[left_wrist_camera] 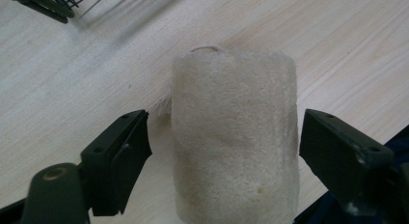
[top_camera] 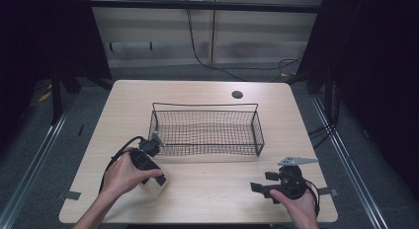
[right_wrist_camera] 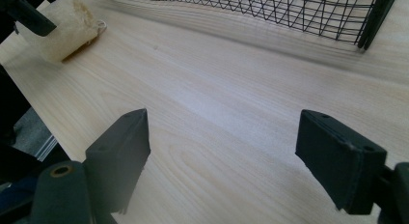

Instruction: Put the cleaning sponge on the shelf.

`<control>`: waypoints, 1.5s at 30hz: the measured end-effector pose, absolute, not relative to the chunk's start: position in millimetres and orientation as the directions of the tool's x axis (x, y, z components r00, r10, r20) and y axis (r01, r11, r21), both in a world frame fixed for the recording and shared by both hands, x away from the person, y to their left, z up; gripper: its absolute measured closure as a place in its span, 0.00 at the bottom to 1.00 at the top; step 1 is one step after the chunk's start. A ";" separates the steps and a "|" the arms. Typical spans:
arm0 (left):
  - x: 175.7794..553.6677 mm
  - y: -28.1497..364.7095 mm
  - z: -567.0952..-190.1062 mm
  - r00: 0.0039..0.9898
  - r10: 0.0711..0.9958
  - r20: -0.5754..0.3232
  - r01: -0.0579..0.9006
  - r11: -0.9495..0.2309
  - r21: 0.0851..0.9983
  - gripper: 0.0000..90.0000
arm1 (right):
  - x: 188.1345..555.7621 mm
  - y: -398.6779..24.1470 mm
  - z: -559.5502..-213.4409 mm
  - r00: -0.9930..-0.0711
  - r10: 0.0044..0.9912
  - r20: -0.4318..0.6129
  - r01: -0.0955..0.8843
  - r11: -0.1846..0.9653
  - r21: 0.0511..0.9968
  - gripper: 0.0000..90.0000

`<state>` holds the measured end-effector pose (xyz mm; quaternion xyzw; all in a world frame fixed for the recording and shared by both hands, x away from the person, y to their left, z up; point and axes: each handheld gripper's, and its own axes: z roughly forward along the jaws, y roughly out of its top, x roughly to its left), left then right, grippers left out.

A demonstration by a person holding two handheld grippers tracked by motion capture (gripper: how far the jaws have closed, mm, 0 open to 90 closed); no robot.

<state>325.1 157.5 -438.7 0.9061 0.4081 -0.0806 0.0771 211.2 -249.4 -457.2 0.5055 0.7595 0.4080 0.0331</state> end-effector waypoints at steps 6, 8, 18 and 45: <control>325.9 152.7 -444.4 0.663 0.719 -0.210 0.742 -0.668 0.053 0.20 | 211.3 -249.5 -457.2 -0.490 0.793 0.362 0.740 0.158 0.654 0.22; 325.4 151.1 -446.6 0.658 0.723 -0.208 0.747 -0.663 0.059 0.23 | 211.3 -249.2 -457.3 -0.489 0.793 0.363 0.741 0.158 0.653 0.22; 325.0 136.7 -452.4 0.666 0.722 -0.185 0.737 -0.675 0.020 0.31 | 212.1 -248.0 -458.7 -0.488 0.794 0.362 0.751 0.171 0.637 0.22; 322.7 148.1 -435.3 0.692 0.688 -0.218 0.713 -0.699 0.056 0.32 | 212.2 -247.2 -459.5 -0.488 0.792 0.366 0.757 0.175 0.629 0.22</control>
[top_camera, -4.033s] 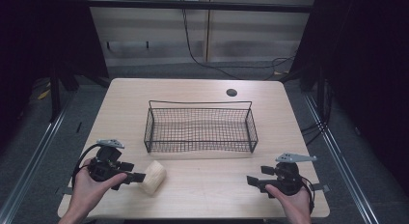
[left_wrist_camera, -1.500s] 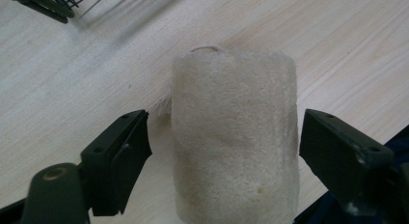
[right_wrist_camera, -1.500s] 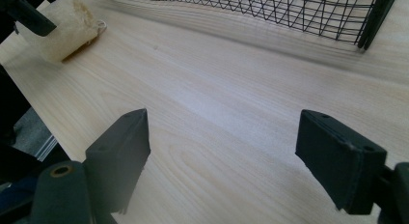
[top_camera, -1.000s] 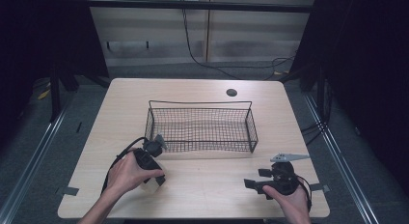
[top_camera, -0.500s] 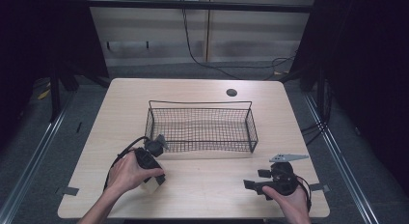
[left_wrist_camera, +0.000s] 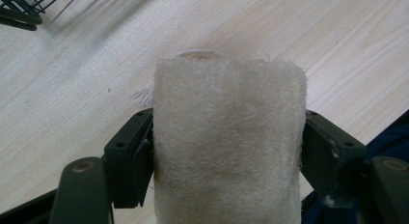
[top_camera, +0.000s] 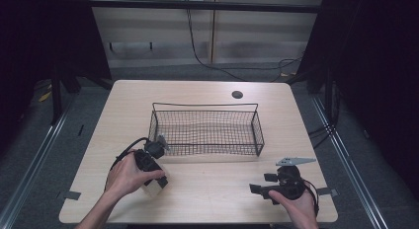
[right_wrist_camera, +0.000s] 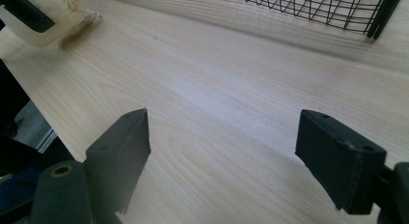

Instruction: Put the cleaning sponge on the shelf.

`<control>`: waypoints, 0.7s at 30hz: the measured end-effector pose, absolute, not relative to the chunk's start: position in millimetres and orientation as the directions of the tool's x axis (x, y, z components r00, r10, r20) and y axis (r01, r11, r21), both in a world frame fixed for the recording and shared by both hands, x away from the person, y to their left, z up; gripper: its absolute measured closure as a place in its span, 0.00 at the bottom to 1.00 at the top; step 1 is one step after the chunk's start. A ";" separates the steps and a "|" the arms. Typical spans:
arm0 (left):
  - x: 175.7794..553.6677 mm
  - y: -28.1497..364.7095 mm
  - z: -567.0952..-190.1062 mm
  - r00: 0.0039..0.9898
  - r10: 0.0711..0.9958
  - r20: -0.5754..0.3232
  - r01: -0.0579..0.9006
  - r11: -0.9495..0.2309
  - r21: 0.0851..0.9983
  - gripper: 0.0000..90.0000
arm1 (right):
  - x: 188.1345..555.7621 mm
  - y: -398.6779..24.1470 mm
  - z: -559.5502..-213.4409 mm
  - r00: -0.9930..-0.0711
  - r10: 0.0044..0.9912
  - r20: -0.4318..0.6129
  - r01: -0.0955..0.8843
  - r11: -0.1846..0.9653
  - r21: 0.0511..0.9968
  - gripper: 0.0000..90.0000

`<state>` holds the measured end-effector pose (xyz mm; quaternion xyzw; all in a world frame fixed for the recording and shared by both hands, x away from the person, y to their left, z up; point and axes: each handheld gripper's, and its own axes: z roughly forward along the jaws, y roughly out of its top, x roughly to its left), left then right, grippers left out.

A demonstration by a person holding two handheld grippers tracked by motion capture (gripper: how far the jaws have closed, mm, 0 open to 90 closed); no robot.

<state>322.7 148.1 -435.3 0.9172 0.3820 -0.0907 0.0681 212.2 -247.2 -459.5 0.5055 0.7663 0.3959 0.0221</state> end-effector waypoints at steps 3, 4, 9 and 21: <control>322.3 149.7 -432.2 0.688 0.691 -0.223 0.717 -0.694 0.064 0.32 | 212.2 -247.5 -459.6 -0.488 0.793 0.366 0.757 0.176 0.629 0.22; 322.3 150.2 -431.1 0.689 0.688 -0.227 0.716 -0.694 0.068 0.32 | 212.2 -247.5 -459.5 -0.487 0.793 0.366 0.758 0.174 0.629 0.22; 323.0 153.4 -424.5 0.690 0.687 -0.230 0.715 -0.695 0.070 0.32 | 212.3 -247.4 -459.5 -0.488 0.792 0.366 0.757 0.176 0.629 0.22; 323.5 154.3 -406.4 0.698 0.677 -0.234 0.707 -0.703 0.078 0.32 | 212.0 -247.3 -459.5 -0.486 0.793 0.367 0.759 0.174 0.628 0.22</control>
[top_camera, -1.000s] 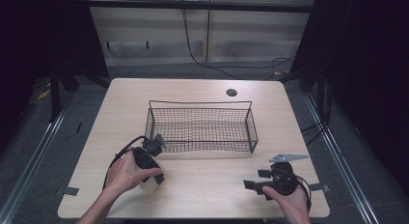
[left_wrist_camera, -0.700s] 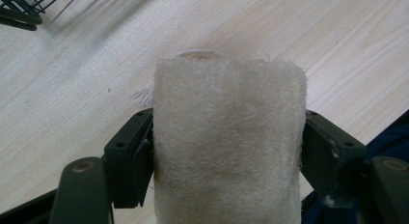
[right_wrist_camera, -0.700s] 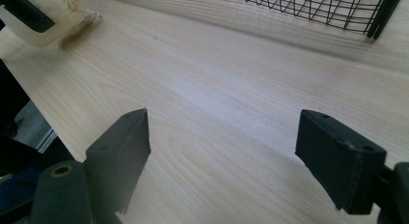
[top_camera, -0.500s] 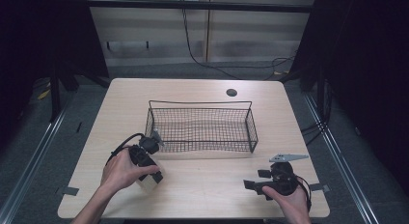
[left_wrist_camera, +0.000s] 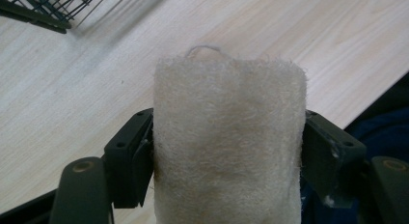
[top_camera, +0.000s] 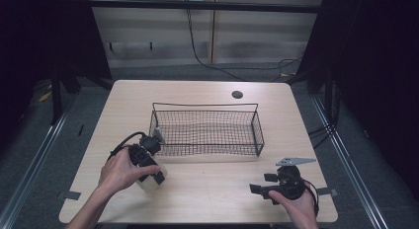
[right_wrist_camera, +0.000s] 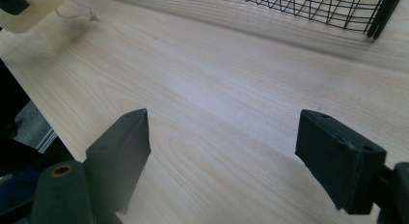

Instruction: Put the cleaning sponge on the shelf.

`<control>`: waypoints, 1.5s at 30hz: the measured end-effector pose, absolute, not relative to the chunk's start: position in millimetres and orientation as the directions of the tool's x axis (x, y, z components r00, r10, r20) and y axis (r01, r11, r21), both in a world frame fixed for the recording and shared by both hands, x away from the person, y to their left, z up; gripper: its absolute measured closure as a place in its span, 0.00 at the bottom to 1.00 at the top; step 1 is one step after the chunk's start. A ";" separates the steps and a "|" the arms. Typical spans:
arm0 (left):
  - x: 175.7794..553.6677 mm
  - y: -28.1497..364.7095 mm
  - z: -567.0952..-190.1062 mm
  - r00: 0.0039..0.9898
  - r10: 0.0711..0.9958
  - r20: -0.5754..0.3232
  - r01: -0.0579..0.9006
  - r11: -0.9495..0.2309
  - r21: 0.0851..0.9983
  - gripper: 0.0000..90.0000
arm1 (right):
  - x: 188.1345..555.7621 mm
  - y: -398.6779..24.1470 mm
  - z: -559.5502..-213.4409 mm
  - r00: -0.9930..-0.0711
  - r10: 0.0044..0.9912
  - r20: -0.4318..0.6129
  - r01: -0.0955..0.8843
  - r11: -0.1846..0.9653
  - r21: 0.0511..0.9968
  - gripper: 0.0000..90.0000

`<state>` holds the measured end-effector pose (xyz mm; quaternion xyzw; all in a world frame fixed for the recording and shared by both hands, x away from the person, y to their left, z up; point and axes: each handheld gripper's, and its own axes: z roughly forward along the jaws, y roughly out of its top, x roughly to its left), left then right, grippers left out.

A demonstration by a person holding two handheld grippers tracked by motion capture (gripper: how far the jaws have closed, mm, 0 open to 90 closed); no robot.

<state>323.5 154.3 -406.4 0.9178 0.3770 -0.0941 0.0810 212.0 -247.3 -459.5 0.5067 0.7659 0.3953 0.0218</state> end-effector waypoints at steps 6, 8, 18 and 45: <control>324.4 156.7 -397.4 0.701 0.672 -0.240 0.706 -0.702 0.096 0.32 | 212.1 -247.4 -459.7 -0.488 0.792 0.367 0.757 0.175 0.630 0.22; 324.8 157.4 -396.2 0.708 0.663 -0.242 0.698 -0.710 0.095 0.32 | 212.2 -247.5 -459.8 -0.488 0.792 0.367 0.757 0.175 0.630 0.22; 327.0 163.1 -381.7 0.708 0.656 -0.262 0.697 -0.708 0.112 0.32 | 212.2 -247.4 -459.7 -0.486 0.793 0.368 0.758 0.174 0.628 0.22; 338.8 176.0 -347.9 0.712 0.626 -0.317 0.689 -0.711 0.144 0.32 | 212.1 -247.8 -459.8 -0.483 0.794 0.370 0.760 0.171 0.627 0.21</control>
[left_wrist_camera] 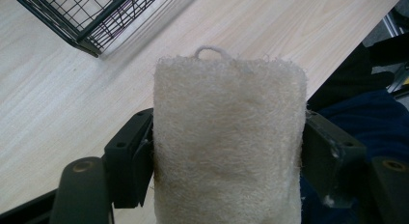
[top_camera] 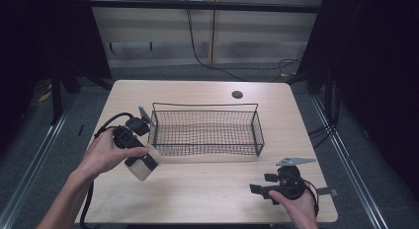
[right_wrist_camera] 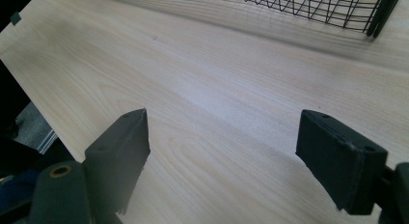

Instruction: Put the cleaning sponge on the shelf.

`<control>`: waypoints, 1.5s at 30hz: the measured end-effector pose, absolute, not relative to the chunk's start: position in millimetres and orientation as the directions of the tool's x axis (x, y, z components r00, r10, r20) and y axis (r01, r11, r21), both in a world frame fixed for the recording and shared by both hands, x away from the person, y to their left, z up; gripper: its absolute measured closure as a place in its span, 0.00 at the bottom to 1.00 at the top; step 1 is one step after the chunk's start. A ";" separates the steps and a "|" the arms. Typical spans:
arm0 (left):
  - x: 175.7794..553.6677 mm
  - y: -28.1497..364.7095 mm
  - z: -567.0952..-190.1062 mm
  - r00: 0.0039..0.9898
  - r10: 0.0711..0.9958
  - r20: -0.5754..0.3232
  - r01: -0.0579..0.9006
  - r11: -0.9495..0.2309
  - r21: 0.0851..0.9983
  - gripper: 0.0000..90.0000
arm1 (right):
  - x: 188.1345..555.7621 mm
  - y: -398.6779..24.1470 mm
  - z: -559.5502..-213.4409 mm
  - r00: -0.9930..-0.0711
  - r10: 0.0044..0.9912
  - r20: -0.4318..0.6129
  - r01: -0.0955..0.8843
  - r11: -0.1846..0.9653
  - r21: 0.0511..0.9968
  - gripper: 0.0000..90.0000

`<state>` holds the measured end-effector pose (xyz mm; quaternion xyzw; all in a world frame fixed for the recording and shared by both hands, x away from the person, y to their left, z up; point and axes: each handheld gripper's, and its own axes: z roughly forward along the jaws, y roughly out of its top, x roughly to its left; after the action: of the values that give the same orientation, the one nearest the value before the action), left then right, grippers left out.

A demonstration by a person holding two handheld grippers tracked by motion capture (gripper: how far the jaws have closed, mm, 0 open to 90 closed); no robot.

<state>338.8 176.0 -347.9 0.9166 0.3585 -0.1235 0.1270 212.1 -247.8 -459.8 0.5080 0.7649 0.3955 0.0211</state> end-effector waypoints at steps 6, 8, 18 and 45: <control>342.9 174.9 -347.7 0.706 0.628 -0.326 0.693 -0.708 0.135 0.32 | 212.2 -247.8 -460.0 -0.486 0.792 0.370 0.759 0.172 0.628 0.21; 345.5 174.5 -345.8 0.704 0.630 -0.330 0.695 -0.706 0.137 0.32 | 212.2 -247.8 -460.0 -0.486 0.792 0.370 0.759 0.172 0.628 0.21; 355.6 171.3 -328.6 0.704 0.628 -0.332 0.698 -0.699 0.158 0.32 | 212.1 -248.0 -459.7 -0.484 0.793 0.369 0.759 0.170 0.629 0.20; 390.4 160.2 -305.3 0.658 0.673 -0.338 0.746 -0.643 0.171 0.32 | 212.0 -248.0 -459.8 -0.486 0.792 0.369 0.758 0.173 0.629 0.19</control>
<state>390.4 160.2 -305.3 0.8982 0.3950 -0.1224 0.1493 212.0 -248.0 -459.8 0.5063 0.7655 0.3965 0.0214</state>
